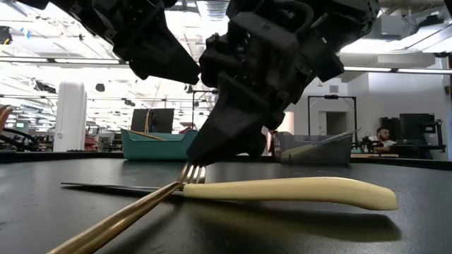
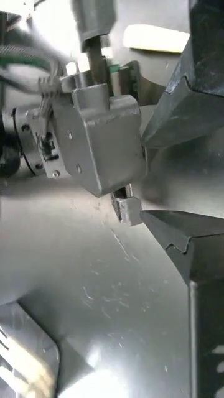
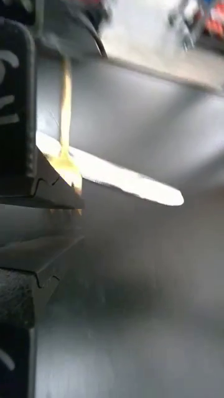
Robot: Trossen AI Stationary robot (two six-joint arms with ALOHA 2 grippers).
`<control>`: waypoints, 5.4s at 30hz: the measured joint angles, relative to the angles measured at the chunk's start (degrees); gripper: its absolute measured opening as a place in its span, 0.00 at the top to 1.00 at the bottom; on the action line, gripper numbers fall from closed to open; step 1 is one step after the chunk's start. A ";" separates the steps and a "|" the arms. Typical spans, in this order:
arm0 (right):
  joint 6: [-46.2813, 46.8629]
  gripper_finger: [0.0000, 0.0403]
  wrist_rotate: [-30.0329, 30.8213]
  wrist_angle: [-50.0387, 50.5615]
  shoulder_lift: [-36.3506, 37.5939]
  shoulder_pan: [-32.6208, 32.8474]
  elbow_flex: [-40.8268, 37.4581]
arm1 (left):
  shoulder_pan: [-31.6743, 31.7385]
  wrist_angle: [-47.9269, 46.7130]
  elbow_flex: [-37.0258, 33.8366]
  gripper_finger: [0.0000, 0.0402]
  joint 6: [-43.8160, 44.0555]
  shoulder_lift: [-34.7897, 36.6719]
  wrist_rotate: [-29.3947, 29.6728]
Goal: Sort silverware by color (type)
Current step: Put the gold fork into the orange bin
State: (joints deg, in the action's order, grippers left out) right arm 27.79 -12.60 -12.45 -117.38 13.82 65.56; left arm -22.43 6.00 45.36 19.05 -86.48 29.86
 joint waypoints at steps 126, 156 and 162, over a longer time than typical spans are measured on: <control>-15.76 0.72 57.27 13.25 19.61 4.63 -0.07 | -30.49 -81.78 8.64 1.00 88.78 16.52 12.90; -15.65 0.72 57.20 13.31 19.61 5.16 -0.07 | -33.03 -81.07 6.62 0.93 99.27 7.28 9.42; -15.65 0.72 57.19 13.33 19.61 5.16 -0.07 | -33.01 -81.09 6.62 0.87 99.30 7.28 10.15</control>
State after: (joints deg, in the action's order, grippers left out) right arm 12.14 44.59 0.89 -97.78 18.98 65.49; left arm -55.44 -75.09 51.99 118.35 -79.20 40.01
